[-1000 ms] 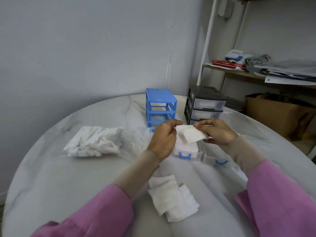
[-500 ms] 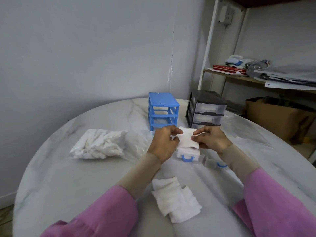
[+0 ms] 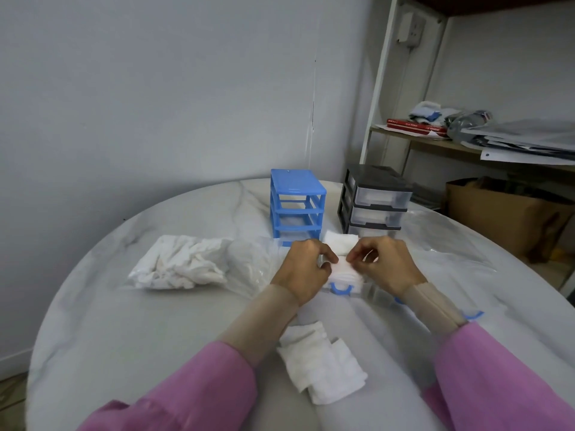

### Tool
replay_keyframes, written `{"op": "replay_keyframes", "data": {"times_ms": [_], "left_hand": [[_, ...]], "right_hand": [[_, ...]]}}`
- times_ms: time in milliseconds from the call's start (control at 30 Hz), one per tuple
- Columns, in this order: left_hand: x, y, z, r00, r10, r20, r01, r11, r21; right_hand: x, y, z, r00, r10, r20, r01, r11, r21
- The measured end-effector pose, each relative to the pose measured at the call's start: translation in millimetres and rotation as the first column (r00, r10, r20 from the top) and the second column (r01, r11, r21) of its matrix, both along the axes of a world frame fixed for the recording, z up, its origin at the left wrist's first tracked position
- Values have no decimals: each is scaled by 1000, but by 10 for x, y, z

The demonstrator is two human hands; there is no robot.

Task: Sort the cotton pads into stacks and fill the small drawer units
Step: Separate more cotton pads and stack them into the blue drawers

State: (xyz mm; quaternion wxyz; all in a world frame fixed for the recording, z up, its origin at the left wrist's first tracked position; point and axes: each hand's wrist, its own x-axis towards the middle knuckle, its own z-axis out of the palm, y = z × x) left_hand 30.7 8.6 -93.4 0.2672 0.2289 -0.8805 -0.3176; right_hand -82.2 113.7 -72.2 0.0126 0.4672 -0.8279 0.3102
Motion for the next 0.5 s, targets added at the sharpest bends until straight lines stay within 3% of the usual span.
{"op": "replay_keyframes", "data": {"times_ms": [300, 500], "left_hand": [[91, 50, 134, 990, -25, -138, 40, 994, 103], [297, 139, 171, 976, -67, -206, 84, 994, 73]], "right_hand": [[50, 99, 29, 999, -35, 5, 35, 993, -113], [294, 311, 72, 971, 236, 25, -235, 971, -34]]}}
